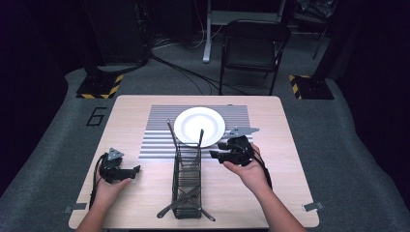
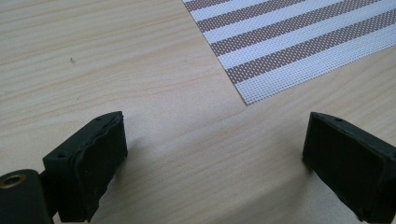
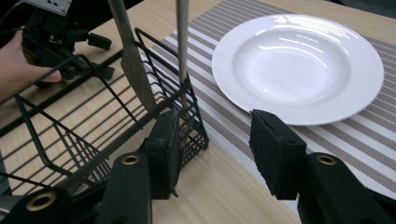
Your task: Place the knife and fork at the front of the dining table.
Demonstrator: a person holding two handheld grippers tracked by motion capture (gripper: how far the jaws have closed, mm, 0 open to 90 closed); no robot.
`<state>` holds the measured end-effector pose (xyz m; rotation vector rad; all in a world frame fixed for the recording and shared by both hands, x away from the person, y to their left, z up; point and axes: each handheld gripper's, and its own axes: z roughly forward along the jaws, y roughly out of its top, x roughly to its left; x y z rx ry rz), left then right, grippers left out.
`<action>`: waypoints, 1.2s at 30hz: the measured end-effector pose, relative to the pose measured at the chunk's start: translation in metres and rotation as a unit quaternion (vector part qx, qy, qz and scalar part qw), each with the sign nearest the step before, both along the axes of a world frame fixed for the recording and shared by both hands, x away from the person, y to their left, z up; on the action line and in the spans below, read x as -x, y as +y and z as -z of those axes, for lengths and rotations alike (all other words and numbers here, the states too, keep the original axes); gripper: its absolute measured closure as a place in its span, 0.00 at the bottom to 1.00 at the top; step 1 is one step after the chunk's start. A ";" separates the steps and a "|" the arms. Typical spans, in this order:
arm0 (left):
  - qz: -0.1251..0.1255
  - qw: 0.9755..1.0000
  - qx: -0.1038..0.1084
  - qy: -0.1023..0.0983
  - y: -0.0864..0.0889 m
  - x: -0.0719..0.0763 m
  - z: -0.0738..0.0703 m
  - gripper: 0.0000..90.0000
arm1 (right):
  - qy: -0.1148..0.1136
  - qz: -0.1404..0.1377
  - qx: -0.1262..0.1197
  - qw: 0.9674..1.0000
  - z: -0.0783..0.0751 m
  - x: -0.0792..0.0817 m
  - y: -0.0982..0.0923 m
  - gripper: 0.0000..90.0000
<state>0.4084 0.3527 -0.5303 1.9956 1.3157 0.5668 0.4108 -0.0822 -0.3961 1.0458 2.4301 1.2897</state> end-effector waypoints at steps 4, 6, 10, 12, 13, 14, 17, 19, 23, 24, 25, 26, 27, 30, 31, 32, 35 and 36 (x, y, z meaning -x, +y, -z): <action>0.001 1.000 -0.001 0.002 0.000 0.000 0.000 0.07 | -0.003 -0.012 0.002 1.000 -0.005 -0.006 0.012 0.60; 0.001 1.000 0.000 0.002 0.000 0.000 0.000 0.07 | -0.003 -0.015 0.002 1.000 -0.005 -0.007 0.017 0.61; 0.002 1.000 -0.001 0.002 0.000 0.000 0.000 0.07 | 0.001 -0.022 0.004 1.000 -0.005 -0.009 0.027 0.62; 0.002 1.000 0.000 0.002 0.000 0.000 0.000 0.07 | 0.000 -0.025 0.006 1.000 -0.005 -0.011 0.031 0.64; 0.002 1.000 0.000 0.002 0.000 0.000 0.000 0.07 | 0.000 -0.025 0.006 1.000 -0.005 -0.011 0.031 0.64; 0.002 1.000 0.000 0.002 0.000 0.000 0.000 0.07 | 0.004 -0.024 0.004 1.000 -0.005 -0.011 0.033 0.65; 0.002 1.000 0.001 0.002 0.000 0.000 0.000 0.07 | 0.004 -0.029 0.006 1.000 -0.003 -0.014 0.037 0.67; 0.002 1.000 0.001 0.002 0.000 0.000 0.000 0.07 | 0.003 -0.030 0.007 1.000 -0.003 -0.015 0.040 0.67; 0.003 1.000 0.001 0.002 0.000 0.000 0.000 0.07 | -0.004 -0.031 0.005 1.000 -0.002 -0.020 0.044 0.69; 0.003 1.000 0.001 0.002 0.000 0.000 0.000 0.07 | -0.005 -0.031 0.005 0.999 -0.003 -0.021 0.045 0.70; 0.002 1.000 0.001 0.002 0.000 0.000 0.000 0.07 | -0.006 -0.033 0.003 0.999 -0.003 -0.021 0.046 0.71; 0.003 1.000 0.001 0.002 0.000 0.000 0.000 0.07 | -0.007 -0.035 0.002 0.999 -0.004 -0.022 0.047 0.72; 0.003 1.000 0.001 0.002 0.000 0.000 0.000 0.07 | -0.007 -0.037 0.003 0.999 -0.004 -0.022 0.048 0.73; 0.003 1.000 0.001 0.002 0.000 0.000 0.000 0.07 | -0.006 -0.038 0.004 0.999 -0.006 -0.022 0.050 0.76; 0.003 1.000 0.001 0.002 0.000 0.000 0.000 0.07 | -0.007 -0.038 0.007 0.999 -0.006 -0.022 0.051 0.76; 0.003 1.000 0.001 0.002 0.000 0.000 0.000 0.07 | -0.007 -0.038 0.009 0.999 -0.007 -0.022 0.051 0.78; 0.003 1.000 0.001 0.002 0.000 0.000 0.000 0.07 | -0.004 -0.038 0.008 0.999 -0.009 -0.022 0.050 0.87; 0.003 1.000 0.001 0.002 0.000 0.000 0.000 0.07 | -0.004 -0.039 0.008 0.999 -0.009 -0.022 0.050 0.89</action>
